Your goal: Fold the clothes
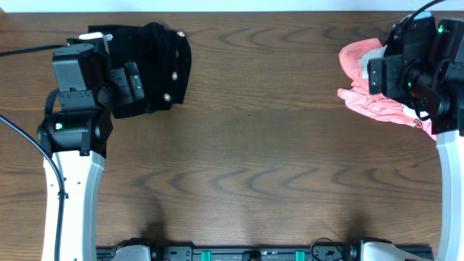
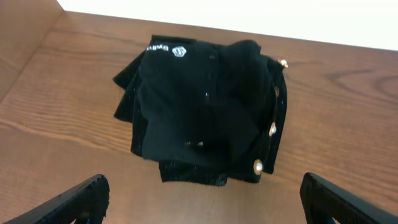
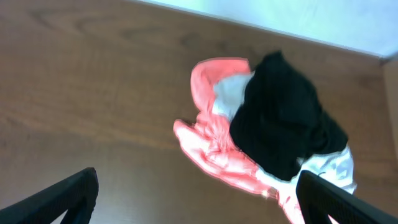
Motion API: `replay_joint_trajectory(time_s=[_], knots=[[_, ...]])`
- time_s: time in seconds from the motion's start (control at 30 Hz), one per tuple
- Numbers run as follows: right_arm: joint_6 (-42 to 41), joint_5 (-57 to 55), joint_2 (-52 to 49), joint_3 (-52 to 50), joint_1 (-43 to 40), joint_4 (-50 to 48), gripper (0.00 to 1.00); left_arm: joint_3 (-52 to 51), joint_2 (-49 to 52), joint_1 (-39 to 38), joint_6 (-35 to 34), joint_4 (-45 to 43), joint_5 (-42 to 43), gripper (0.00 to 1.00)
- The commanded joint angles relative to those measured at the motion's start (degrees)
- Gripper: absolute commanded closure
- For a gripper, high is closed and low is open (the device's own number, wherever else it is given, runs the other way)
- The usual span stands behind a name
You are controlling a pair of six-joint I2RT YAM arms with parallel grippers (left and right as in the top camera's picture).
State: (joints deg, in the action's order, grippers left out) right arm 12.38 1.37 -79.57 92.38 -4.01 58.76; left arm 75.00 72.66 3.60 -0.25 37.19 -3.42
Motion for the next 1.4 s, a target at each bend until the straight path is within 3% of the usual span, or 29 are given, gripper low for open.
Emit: replay_joint_trajectory(time_s=[0.0, 0.63, 1.03, 1.17, 1.37], knots=[[0.5, -1.1, 0.1, 0.6, 0.3, 2.4, 0.01, 0.3, 0.0, 0.0, -0.9, 0.3, -0.1, 0.02], [1.6, -3.8, 0.3, 0.6, 0.3, 5.6, 0.01, 0.3, 0.0, 0.0, -0.9, 0.3, -0.1, 0.02], [-0.8, -5.7, 14.8, -0.3, 0.3, 9.3, 0.01, 0.3, 0.0, 0.0, -0.9, 0.3, -0.1, 0.02], [-3.1, -5.6, 22.1, -7.6, 0.3, -0.1, 0.01, 0.3, 0.0, 0.0, -0.9, 0.3, -0.1, 0.02], [-3.5, -0.5, 34.5, -29.8, 0.3, -25.8, 0.01, 0.3, 0.0, 0.0, -0.9, 0.3, -0.1, 0.02]])
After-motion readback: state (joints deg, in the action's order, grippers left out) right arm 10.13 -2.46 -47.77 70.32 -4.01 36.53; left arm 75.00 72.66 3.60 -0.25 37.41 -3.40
